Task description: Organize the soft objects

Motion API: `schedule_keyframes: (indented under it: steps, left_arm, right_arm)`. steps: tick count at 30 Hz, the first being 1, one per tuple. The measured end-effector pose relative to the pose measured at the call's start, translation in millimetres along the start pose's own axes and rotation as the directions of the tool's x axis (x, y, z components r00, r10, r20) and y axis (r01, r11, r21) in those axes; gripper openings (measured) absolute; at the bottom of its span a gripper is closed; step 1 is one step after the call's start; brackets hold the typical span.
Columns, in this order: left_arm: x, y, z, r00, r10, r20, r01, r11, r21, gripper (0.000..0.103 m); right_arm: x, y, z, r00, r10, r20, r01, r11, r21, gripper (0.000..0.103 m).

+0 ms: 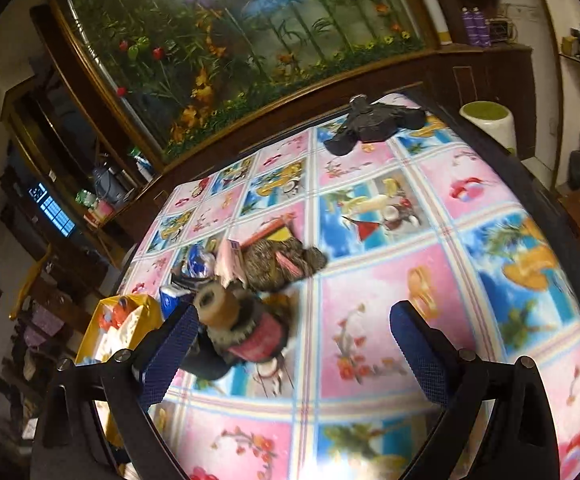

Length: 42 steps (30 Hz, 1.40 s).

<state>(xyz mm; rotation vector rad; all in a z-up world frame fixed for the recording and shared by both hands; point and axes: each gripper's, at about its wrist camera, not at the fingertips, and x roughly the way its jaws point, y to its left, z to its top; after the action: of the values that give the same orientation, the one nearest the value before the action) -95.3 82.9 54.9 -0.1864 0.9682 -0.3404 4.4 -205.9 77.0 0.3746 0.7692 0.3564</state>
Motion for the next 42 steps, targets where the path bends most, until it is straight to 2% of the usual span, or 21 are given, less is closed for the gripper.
schedule_keyframes:
  steps: [3,6,11,16,19,22,23,24,25,26,32,37,42]
  left_arm:
    - [-21.0,18.2,38.0,0.998,0.020,0.063,-0.018,0.999,-0.033,0.103]
    - [-17.7,36.2,73.5,0.996,0.057,0.074,-0.052,0.996,-0.071,0.103]
    - [14.7,58.1,113.5,0.998,0.065,0.028,-0.061,0.989,-0.131,0.103]
    - [55.9,56.9,129.8,0.997,0.059,-0.040,-0.063,0.991,-0.122,0.103]
    - [77.8,58.3,134.9,0.995,0.058,-0.077,-0.068,0.990,-0.123,0.103]
    - [98.7,64.5,135.1,0.991,0.045,-0.129,-0.066,0.984,-0.167,0.103]
    - [100.0,68.4,134.6,0.992,0.027,-0.119,-0.051,0.979,-0.196,0.095]
    - [99.7,67.4,135.2,0.991,0.049,-0.121,-0.071,0.981,-0.182,0.091]
    - [99.0,65.0,135.2,0.992,0.045,-0.119,-0.064,0.986,-0.157,0.065]
    - [98.8,65.6,134.4,0.991,0.051,-0.125,-0.070,0.986,-0.150,0.053]
    - [86.2,74.7,131.6,0.994,0.039,-0.106,-0.057,0.982,-0.178,0.051]
    - [54.7,70.1,128.4,1.000,-0.001,-0.011,-0.001,0.982,-0.188,0.051]
    - [4.8,64.2,112.9,0.995,-0.050,0.085,0.066,0.978,-0.195,0.051]
  right_arm:
    - [31.8,2.6,21.9,0.999,0.008,-0.048,-0.008,1.000,-0.011,0.098]
    - [69.0,2.5,42.9,0.995,0.015,-0.102,-0.016,1.000,-0.001,0.098]
    - [139.5,3.0,67.6,0.973,0.018,-0.229,-0.014,1.000,0.019,0.096]
    - [185.9,-1.0,73.1,0.934,0.066,-0.352,-0.071,0.997,-0.004,0.096]
    - [190.7,-5.1,77.3,0.938,0.061,-0.341,-0.079,0.996,-0.037,0.080]
    - [184.6,-12.9,79.0,0.949,0.040,-0.312,-0.050,0.998,-0.027,0.071]
    - [177.5,-13.8,78.7,0.955,0.013,-0.295,-0.026,0.999,-0.039,0.068]
    - [172.9,-14.5,79.7,0.961,-0.026,-0.275,0.010,0.998,-0.060,0.067]
    - [169.7,-14.9,79.8,0.964,-0.047,-0.261,0.030,0.997,-0.069,0.065]
    - [169.4,-16.7,80.0,0.966,-0.054,-0.254,0.038,0.997,-0.065,0.065]
    - [169.1,-10.8,71.1,0.972,-0.060,-0.228,0.046,0.997,-0.065,0.062]
    - [144.1,-6.1,66.2,0.982,-0.057,-0.181,0.045,0.996,-0.072,0.059]
    - [118.6,-10.3,71.6,0.995,-0.025,-0.100,0.020,0.999,-0.051,0.059]
